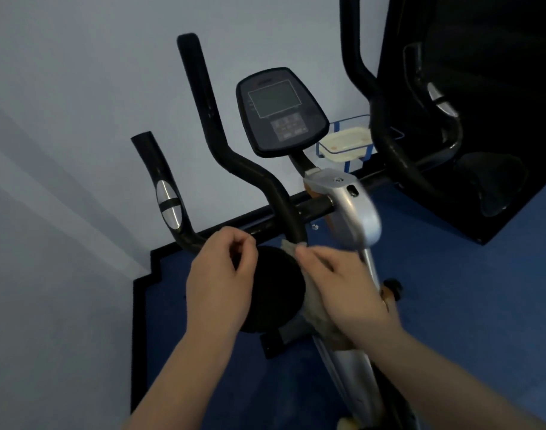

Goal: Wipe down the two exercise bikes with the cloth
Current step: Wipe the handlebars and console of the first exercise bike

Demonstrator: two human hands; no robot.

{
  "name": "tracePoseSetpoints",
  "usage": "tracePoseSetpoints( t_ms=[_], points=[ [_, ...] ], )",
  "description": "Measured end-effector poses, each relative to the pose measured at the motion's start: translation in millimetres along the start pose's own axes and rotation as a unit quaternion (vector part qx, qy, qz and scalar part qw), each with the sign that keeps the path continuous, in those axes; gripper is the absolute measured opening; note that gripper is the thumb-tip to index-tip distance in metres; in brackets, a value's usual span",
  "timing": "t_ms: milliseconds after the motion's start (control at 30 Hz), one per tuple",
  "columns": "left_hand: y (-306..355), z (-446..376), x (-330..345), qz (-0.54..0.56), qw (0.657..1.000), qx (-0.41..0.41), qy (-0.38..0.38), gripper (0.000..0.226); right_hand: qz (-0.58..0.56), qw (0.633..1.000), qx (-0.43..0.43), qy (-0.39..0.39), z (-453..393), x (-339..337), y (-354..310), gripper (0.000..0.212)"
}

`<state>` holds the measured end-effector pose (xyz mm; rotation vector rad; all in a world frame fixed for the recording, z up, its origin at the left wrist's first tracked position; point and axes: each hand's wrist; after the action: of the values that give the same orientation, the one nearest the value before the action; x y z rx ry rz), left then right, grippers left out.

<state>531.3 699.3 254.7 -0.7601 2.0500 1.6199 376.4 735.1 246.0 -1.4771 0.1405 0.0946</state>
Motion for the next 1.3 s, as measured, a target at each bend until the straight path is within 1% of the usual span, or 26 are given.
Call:
tracePoseSetpoints(
  t_ms=[100, 167, 300, 400, 433, 500, 600, 667, 700, 767, 800, 833, 867, 900, 933, 967, 1033, 1100, 1167, 1233, 1300],
  points=[
    [-1.5, -1.4, -0.1, -0.006, 1.000, 0.020, -0.019, 0.010, 0.080, 0.995, -0.029, 0.055, -25.3, 5.4, -19.1, 0.032],
    [-2.1, 0.1, -0.9, 0.001, 0.999, 0.030, -0.021, 0.009, 0.127, 0.987, -0.040, 0.090, -23.9, 12.4, -19.3, 0.034],
    [-0.8, 0.4, -2.8, 0.014, 0.998, 0.049, -0.031, 0.009, 0.110, 0.991, 0.006, 0.072, 7.8, 10.1, -5.5, 0.031],
    [-2.3, -3.0, -1.8, 0.005, 0.997, 0.060, -0.047, 0.008, 0.187, 0.977, 0.005, 0.099, -17.8, 13.1, -27.7, 0.026],
    [-3.0, -3.1, -2.0, 0.016, 0.997, 0.057, -0.050, 0.008, 0.202, 0.973, -0.002, 0.110, -23.3, 17.2, -33.5, 0.025],
    [-4.0, -2.1, -3.2, 0.067, 0.995, 0.038, -0.060, 0.009, 0.194, 0.972, -0.011, 0.131, -15.5, 22.4, -29.4, 0.025],
    [-4.1, -1.1, -4.8, 0.108, 0.991, 0.025, -0.070, 0.011, 0.113, 0.984, 0.034, 0.131, 20.2, 21.7, -13.8, 0.031],
    [-4.7, -2.8, -4.5, 0.123, 0.989, 0.024, -0.077, 0.012, 0.123, 0.983, 0.053, 0.127, 13.8, 20.5, -12.7, 0.032],
    [-4.9, -3.9, -4.2, 0.129, 0.988, 0.024, -0.081, 0.012, 0.146, 0.979, 0.044, 0.135, 4.2, 21.6, -15.7, 0.029],
    [-5.7, -5.3, -3.8, 0.153, 0.984, 0.012, -0.088, 0.012, 0.172, 0.969, -0.005, 0.178, -10.1, 29.6, -25.6, 0.022],
    [-6.1, -5.0, -3.7, 0.175, 0.980, -0.003, -0.092, 0.012, 0.153, 0.965, -0.022, 0.211, -9.7, 36.7, -23.1, 0.020],
    [-6.5, -4.3, -3.7, 0.199, 0.975, -0.020, -0.096, 0.012, 0.104, 0.962, -0.033, 0.249, -3.2, 45.9, -12.5, 0.019],
    [-6.7, -3.6, -3.8, 0.221, 0.969, -0.037, -0.099, 0.013, 0.025, 0.959, -0.035, 0.281, 9.0, 57.1, -1.5, 0.020],
    [-6.9, -3.1, -3.8, 0.239, 0.965, -0.050, -0.100, 0.013, -0.058, 0.954, -0.020, 0.292, 23.7, 68.3, 7.5, 0.023],
    [-7.3, -2.6, -3.6, 0.251, 0.961, -0.058, -0.100, 0.013, -0.122, 0.950, 0.005, 0.287, 33.5, 77.2, 14.3, 0.027],
    [-8.2, -2.5, -3.1, 0.260, 0.959, -0.061, -0.099, 0.013, -0.156, 0.944, 0.028, 0.290, 33.8, 81.4, 19.2, 0.031],
    [-9.5, -3.5, -1.9, 0.267, 0.957, -0.056, -0.101, 0.013, -0.161, 0.925, 0.039, 0.341, 18.3, 78.3, 19.0, 0.034],
    [-10.2, -3.5, -2.0, 0.267, 0.957, -0.050, -0.105, 0.013, -0.159, 0.898, 0.014, 0.411, 5.6, 78.7, 7.3, 0.031],
    [-10.9, -2.9, -1.7, 0.266, 0.957, -0.042, -0.107, 0.014, -0.159, 0.879, -0.009, 0.450, 10.5, 97.3, 12.8, 0.026],
    [-11.7, -3.0, -1.4, 0.272, 0.955, -0.038, -0.112, 0.014, -0.170, 0.889, 0.006, 0.425, 26.9, 115.2, 21.7, 0.027],
    [-13.1, -3.5, -0.7, 0.277, 0.953, -0.037, -0.118, 0.013, -0.180, 0.895, 0.025, 0.406, 26.0, 107.0, 21.1, 0.030]
  ],
)
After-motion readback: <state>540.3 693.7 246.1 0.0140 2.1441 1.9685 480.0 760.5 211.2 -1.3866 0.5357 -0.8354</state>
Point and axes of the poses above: each hand's wrist, its own z-axis away from the middle knuckle, its own x-axis out of the palm, y = z × x, and after that the axes turned 4 degrees about -y, right-handed
